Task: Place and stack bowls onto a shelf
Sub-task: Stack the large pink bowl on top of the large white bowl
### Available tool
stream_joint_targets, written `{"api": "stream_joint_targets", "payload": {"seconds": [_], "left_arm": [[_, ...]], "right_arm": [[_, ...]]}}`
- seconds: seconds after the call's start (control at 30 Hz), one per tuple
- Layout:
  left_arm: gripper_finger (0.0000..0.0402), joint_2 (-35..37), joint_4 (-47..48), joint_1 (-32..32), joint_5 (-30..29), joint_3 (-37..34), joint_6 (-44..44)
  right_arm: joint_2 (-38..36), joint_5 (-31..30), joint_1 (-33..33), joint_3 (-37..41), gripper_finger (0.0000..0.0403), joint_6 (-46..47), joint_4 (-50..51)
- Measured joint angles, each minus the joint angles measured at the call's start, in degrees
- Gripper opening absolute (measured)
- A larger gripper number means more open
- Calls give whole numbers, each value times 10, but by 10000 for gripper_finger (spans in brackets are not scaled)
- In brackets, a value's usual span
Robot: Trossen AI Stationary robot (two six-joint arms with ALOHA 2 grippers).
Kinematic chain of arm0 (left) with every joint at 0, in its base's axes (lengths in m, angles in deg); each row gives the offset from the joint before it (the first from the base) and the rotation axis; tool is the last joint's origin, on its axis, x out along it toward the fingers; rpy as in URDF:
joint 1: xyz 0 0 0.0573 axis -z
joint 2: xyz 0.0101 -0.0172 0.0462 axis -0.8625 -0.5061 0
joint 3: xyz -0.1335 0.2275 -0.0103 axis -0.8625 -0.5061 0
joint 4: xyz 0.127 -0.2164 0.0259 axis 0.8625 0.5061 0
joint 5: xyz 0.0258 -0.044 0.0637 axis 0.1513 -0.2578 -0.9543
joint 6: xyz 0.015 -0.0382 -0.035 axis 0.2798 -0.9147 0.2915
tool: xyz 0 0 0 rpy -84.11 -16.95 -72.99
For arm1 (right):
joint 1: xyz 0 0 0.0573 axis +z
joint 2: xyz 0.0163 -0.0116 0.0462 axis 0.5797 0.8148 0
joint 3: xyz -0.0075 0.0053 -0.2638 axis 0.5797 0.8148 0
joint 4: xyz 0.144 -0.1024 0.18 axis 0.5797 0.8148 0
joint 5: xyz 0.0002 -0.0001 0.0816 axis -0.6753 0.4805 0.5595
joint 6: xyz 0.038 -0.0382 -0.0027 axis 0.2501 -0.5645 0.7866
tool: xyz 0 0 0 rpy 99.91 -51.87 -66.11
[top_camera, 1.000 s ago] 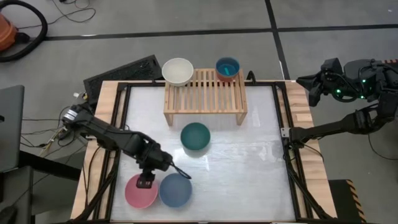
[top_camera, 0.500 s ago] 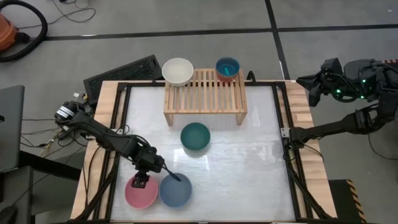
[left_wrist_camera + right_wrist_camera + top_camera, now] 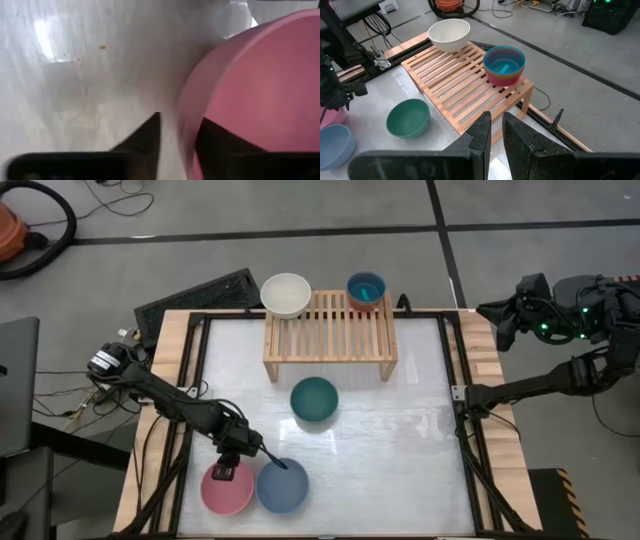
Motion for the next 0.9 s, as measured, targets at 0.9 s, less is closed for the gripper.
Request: {"api": "stream_joint_targets", "payload": {"seconds": [0.9], "left_arm": [[0, 2, 247, -46, -27, 283, -273]], "right_arm": [[0, 0, 0, 0, 76, 0, 0]]}}
